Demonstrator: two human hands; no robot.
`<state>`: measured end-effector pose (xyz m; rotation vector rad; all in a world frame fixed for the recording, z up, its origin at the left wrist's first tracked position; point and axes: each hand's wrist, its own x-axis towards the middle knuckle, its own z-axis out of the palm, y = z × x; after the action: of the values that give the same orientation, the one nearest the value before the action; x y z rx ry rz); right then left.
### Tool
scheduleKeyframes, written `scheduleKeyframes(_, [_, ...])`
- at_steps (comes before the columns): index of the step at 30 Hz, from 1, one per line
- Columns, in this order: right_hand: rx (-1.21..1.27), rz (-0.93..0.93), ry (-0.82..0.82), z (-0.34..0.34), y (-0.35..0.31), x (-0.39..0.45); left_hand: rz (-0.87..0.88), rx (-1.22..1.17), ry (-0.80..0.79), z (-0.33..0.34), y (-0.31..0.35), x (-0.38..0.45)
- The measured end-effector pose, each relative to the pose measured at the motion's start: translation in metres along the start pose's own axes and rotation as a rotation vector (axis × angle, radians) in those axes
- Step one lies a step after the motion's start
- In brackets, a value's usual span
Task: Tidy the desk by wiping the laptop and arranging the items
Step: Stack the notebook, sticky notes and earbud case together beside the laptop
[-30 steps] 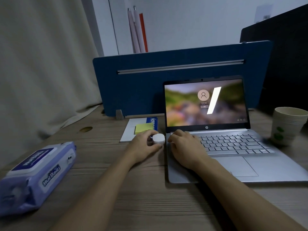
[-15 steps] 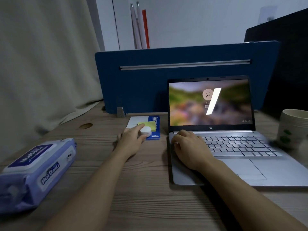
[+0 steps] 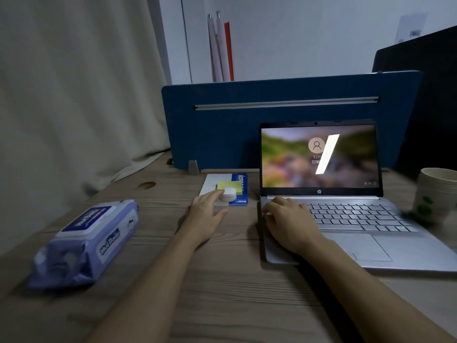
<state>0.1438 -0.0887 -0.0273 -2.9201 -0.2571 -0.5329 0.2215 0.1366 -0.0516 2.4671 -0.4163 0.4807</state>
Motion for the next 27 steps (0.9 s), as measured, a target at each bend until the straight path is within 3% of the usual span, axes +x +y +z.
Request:
scheduleKeyframes(10, [0.028,-0.050,0.027,-0.007,-0.042,-0.045,-0.016,-0.059,0.144,-0.055,0.016,-0.100])
scheduleKeyframes(16, [0.033,-0.196,0.047,-0.009,-0.086,-0.082,0.093,0.231,0.271,-0.100,0.002,-0.152])
scheduleKeyframes(22, [-0.005,-0.189,0.051,-0.011,-0.100,-0.092,-0.132,0.401,0.446,-0.136,-0.030,-0.180])
scheduleKeyframes(27, [-0.051,-0.186,0.088,-0.011,-0.098,-0.088,-0.439,0.111,0.452,-0.149,-0.062,-0.176])
